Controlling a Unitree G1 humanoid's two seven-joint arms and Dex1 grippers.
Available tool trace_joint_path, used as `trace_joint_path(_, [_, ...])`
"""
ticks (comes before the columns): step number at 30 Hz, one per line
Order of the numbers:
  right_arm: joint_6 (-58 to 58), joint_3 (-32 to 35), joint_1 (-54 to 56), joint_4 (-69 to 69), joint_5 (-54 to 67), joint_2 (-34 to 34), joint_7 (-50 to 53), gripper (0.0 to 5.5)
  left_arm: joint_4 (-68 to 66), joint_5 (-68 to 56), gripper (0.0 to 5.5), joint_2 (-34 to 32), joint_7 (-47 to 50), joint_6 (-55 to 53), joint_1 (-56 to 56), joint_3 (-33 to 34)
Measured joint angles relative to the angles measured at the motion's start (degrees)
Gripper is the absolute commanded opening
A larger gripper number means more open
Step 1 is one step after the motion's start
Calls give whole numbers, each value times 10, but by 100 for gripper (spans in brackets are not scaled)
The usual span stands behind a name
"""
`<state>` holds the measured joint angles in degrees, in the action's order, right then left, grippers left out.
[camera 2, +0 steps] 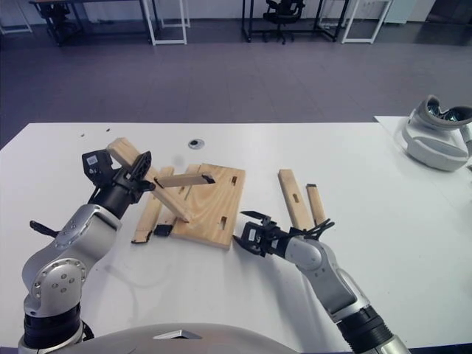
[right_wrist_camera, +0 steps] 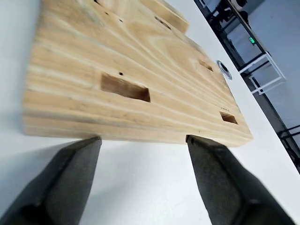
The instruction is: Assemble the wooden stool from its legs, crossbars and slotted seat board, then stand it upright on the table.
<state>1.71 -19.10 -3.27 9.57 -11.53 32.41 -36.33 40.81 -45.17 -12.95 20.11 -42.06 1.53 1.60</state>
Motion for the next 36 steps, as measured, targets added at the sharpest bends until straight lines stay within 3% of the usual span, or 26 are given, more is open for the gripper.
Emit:
trace_joint_path(7, [14,17,11,2,28,-2,-19,339,37,116,102,-34,-24,-7,-14,-106])
trace_joint_path(15, [24,26,27,-9,27,-4,-18,339,10,189,102,-21,-58,25,-7,-152])
trace_joint_path(22, [25,39,33,-36,20,-12,16,339,-23,201,235,28,-109,58,11,-139])
trace_joint_path(26, [5,65,33,-51,4,-14,47,339,18,110,310,67,-124,33,15,-85])
trace_joint_path(29, [-11,103,38,-65,4,-13,68,339,35,-24,361,110,-106,-3,38,-44])
trace_joint_path(32, [-20,139,65,-72,10,-9,76,339,42,-132,366,115,-68,-44,100,-24])
trace_joint_path(36, [-35,181,95,-92,23,5,87,339,58,-229,366,73,-20,-63,200,4])
